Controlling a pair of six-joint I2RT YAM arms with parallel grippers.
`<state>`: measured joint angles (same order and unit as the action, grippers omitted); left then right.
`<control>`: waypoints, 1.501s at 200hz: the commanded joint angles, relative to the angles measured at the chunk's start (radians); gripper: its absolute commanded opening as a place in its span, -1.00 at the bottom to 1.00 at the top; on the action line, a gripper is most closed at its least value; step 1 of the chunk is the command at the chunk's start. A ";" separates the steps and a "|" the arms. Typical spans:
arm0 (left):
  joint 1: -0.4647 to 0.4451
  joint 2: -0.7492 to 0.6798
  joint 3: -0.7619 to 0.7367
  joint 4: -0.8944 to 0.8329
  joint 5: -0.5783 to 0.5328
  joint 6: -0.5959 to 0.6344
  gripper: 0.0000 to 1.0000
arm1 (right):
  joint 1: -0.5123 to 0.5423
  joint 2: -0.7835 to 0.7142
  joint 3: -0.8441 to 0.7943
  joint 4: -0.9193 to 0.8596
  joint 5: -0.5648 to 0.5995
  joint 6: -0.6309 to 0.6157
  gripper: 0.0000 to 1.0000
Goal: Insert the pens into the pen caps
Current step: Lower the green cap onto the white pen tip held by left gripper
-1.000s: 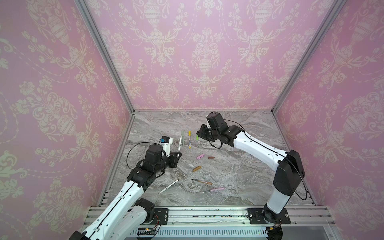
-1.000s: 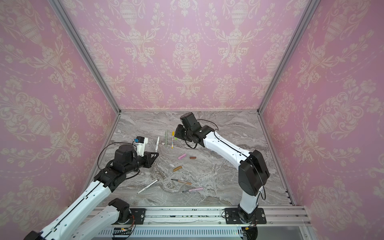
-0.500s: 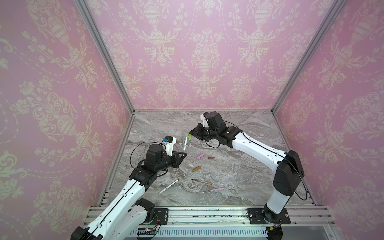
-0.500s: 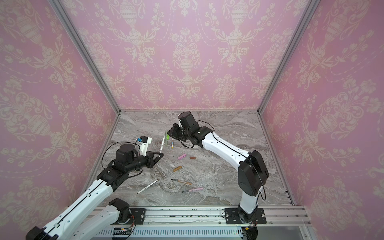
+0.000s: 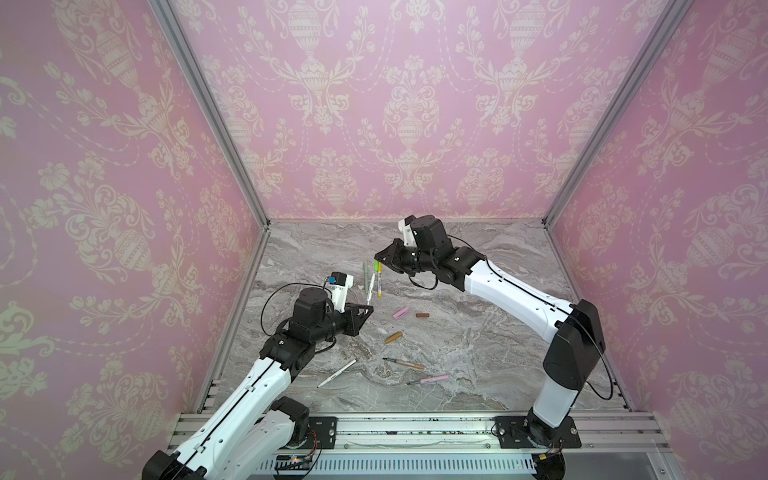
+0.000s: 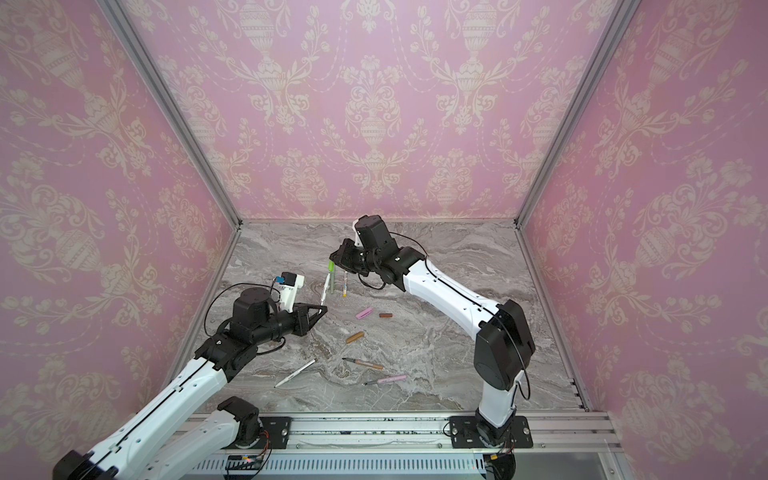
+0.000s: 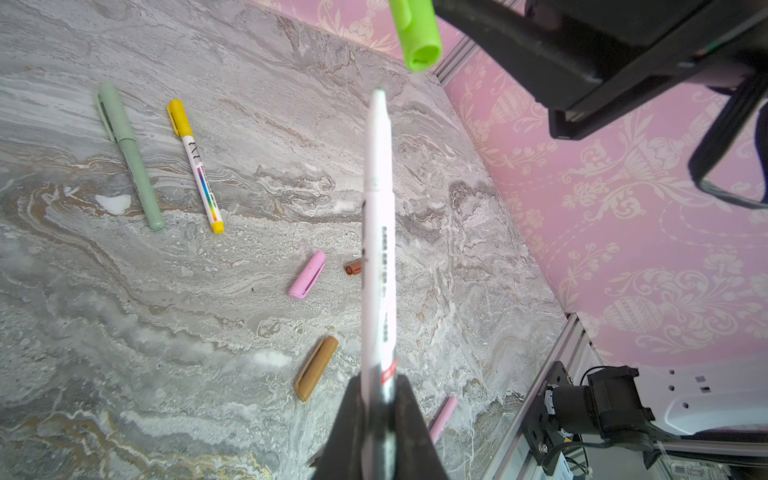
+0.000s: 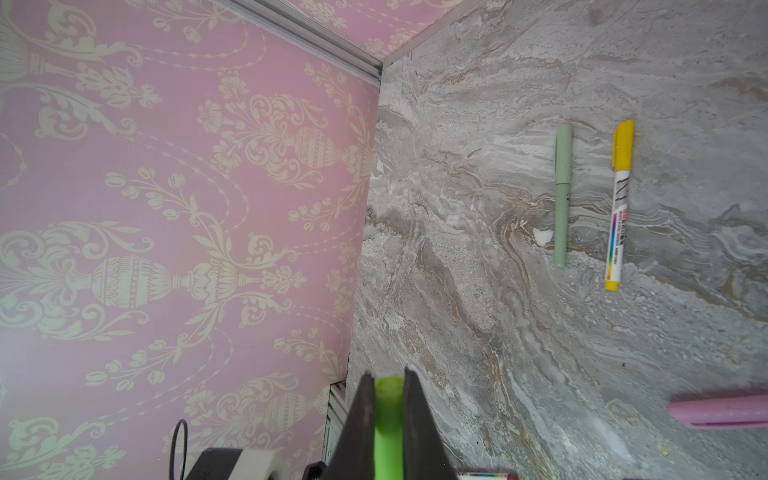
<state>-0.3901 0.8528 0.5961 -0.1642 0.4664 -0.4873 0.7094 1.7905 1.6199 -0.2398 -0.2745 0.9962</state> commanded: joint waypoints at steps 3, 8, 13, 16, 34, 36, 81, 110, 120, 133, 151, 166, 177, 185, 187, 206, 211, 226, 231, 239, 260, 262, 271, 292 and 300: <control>-0.010 -0.011 -0.009 0.008 0.009 0.009 -1.00 | 0.005 0.029 0.022 -0.004 -0.015 -0.001 -1.00; -0.010 -0.010 -0.010 0.009 0.008 0.010 -1.00 | 0.004 0.030 0.023 -0.006 -0.014 -0.003 -1.00; -0.009 -0.011 -0.010 0.008 0.008 0.009 -1.00 | 0.007 0.033 0.021 -0.008 -0.014 -0.004 -1.00; -0.010 -0.011 -0.010 0.008 0.007 0.009 -1.00 | 0.007 0.033 0.021 -0.009 -0.013 -0.005 -1.00; -0.010 -0.014 -0.009 0.008 0.006 0.009 -1.00 | 0.010 0.041 0.021 -0.011 -0.014 -0.008 -1.00; -0.010 -0.014 -0.010 0.007 0.005 0.009 -1.00 | 0.010 0.042 0.021 -0.011 -0.013 -0.008 -1.00; -0.009 -0.012 -0.009 0.005 -0.006 0.012 -1.00 | 0.018 0.044 0.023 -0.006 -0.020 -0.009 -1.00; -0.009 -0.009 -0.012 0.006 -0.007 0.014 -1.00 | 0.019 0.040 0.023 -0.004 -0.025 -0.007 -1.00; -0.009 -0.009 -0.012 0.005 -0.009 0.013 -1.00 | 0.018 0.037 0.024 -0.005 -0.022 -0.008 -1.00; -0.009 -0.010 -0.013 0.004 -0.009 0.013 -1.00 | 0.015 0.034 0.029 -0.007 -0.020 -0.012 -1.00; -0.010 -0.017 -0.012 -0.001 -0.013 0.016 -1.00 | 0.009 0.025 0.030 -0.009 -0.018 -0.014 -1.00; -0.010 -0.021 -0.012 -0.005 -0.019 0.018 -1.00 | 0.007 0.021 0.033 -0.013 -0.017 -0.018 -1.00; -0.010 -0.024 -0.012 -0.006 -0.023 0.018 -1.00 | 0.008 0.021 0.034 -0.014 -0.022 -0.019 -1.00; -0.010 -0.023 -0.014 -0.006 -0.023 0.018 -1.00 | 0.008 0.020 0.031 -0.012 -0.025 -0.018 -1.00; -0.010 -0.023 -0.015 -0.006 -0.022 0.018 -1.00 | 0.009 0.020 0.030 -0.012 -0.025 -0.017 -1.00; -0.009 -0.021 -0.015 -0.002 -0.022 0.016 -1.00 | 0.010 0.015 0.019 -0.008 -0.026 -0.014 -1.00; -0.010 -0.021 -0.014 -0.003 -0.022 0.016 -1.00 | 0.009 0.012 0.017 -0.008 -0.027 -0.014 -1.00; -0.009 -0.020 -0.012 -0.003 -0.022 0.016 -1.00 | 0.010 0.005 0.010 -0.008 -0.023 -0.014 -1.00; -0.010 -0.020 -0.012 -0.003 -0.022 0.016 -1.00 | 0.010 0.004 0.009 -0.010 -0.022 -0.017 -1.00; -0.010 -0.018 -0.011 -0.005 -0.021 0.018 -1.00 | 0.009 0.001 0.010 -0.010 -0.020 -0.017 -1.00; -0.009 -0.018 -0.010 -0.005 -0.021 0.018 -1.00 | 0.009 -0.003 0.013 -0.012 -0.021 -0.019 -1.00; -0.010 -0.018 -0.010 -0.006 -0.021 0.018 -1.00 | 0.010 -0.003 0.014 -0.012 -0.021 -0.019 -1.00; -0.010 -0.018 -0.011 -0.006 -0.022 0.018 -1.00 | 0.010 -0.005 0.014 -0.012 -0.020 -0.020 -1.00; -0.010 -0.020 -0.012 -0.005 -0.025 0.016 -1.00 | 0.009 -0.008 0.015 -0.010 -0.018 -0.020 -1.00; -0.010 -0.020 -0.012 -0.006 -0.025 0.016 -1.00 | 0.010 -0.009 0.015 -0.011 -0.018 -0.021 -1.00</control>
<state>-0.3958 0.8444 0.5915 -0.1654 0.4622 -0.4870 0.7158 1.8275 1.6218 -0.2413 -0.2844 0.9955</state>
